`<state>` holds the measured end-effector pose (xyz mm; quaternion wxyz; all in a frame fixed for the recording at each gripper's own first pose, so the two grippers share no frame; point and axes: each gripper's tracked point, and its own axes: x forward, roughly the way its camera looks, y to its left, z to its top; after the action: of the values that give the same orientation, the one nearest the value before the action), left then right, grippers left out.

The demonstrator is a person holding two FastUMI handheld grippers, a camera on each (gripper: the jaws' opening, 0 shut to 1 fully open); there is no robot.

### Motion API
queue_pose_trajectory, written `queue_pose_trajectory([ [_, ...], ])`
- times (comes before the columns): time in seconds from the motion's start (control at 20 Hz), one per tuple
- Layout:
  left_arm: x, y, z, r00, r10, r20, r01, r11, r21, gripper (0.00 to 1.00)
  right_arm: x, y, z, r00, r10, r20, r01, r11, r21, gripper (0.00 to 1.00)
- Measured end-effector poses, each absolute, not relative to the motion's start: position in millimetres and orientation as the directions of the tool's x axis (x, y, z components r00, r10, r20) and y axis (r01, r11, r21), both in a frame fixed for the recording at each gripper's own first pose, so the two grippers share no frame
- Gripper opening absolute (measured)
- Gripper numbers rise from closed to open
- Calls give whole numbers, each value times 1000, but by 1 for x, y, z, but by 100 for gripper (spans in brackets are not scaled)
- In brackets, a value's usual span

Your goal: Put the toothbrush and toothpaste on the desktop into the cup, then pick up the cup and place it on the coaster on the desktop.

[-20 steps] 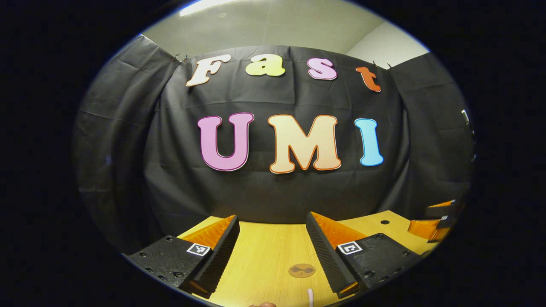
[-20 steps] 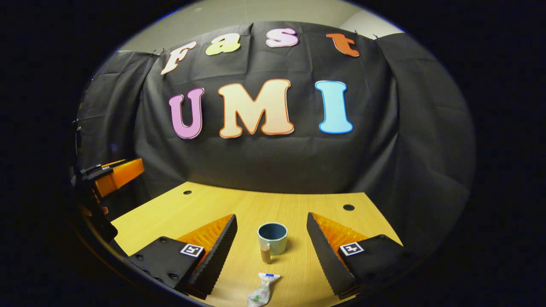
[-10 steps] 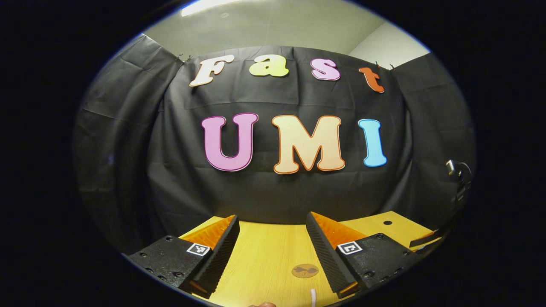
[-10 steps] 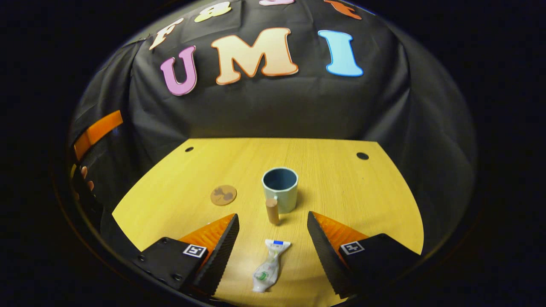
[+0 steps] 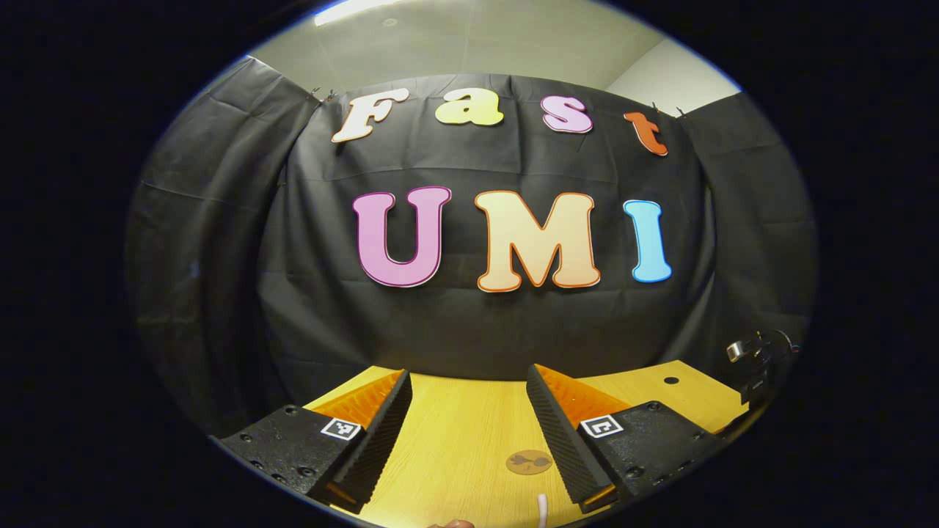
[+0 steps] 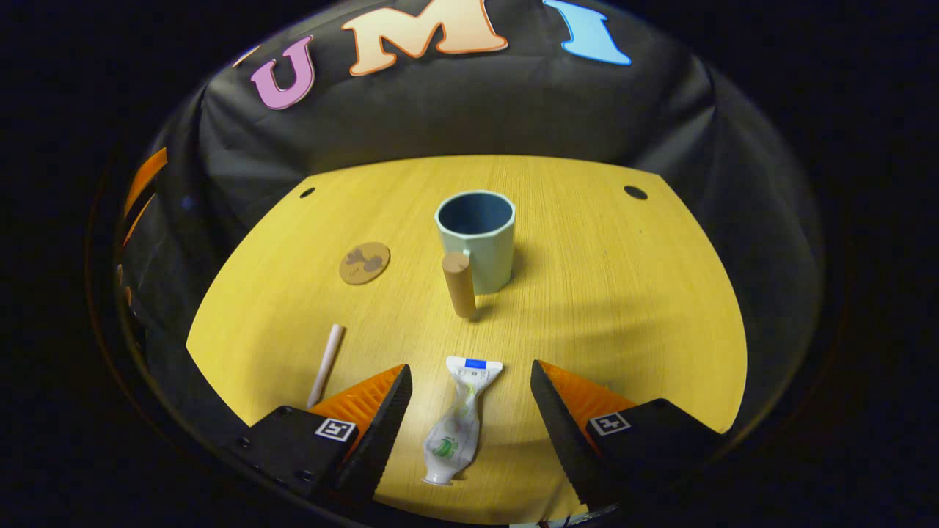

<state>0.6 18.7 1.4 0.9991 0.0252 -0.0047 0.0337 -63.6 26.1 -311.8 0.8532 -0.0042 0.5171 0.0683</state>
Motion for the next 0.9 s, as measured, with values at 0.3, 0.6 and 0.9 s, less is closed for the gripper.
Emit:
queue_pose_trajectory([
  [0.3, 5, 24, -5, 997, 77, -10, -76, 996, 47, 92, -74, 25, -341, 353, 88, -931, -142, 989, 39, 99],
  [0.6, 6, 30, -15, 995, 88, -37, -86, 995, 41, 94, -76, 27, -362, 295, 79, -952, -153, 988, 34, 99],
  [0.9, 5, 30, -21, 995, 87, -50, -84, 995, 50, 92, -81, 29, -371, 271, 72, -960, -162, 986, 28, 88],
])
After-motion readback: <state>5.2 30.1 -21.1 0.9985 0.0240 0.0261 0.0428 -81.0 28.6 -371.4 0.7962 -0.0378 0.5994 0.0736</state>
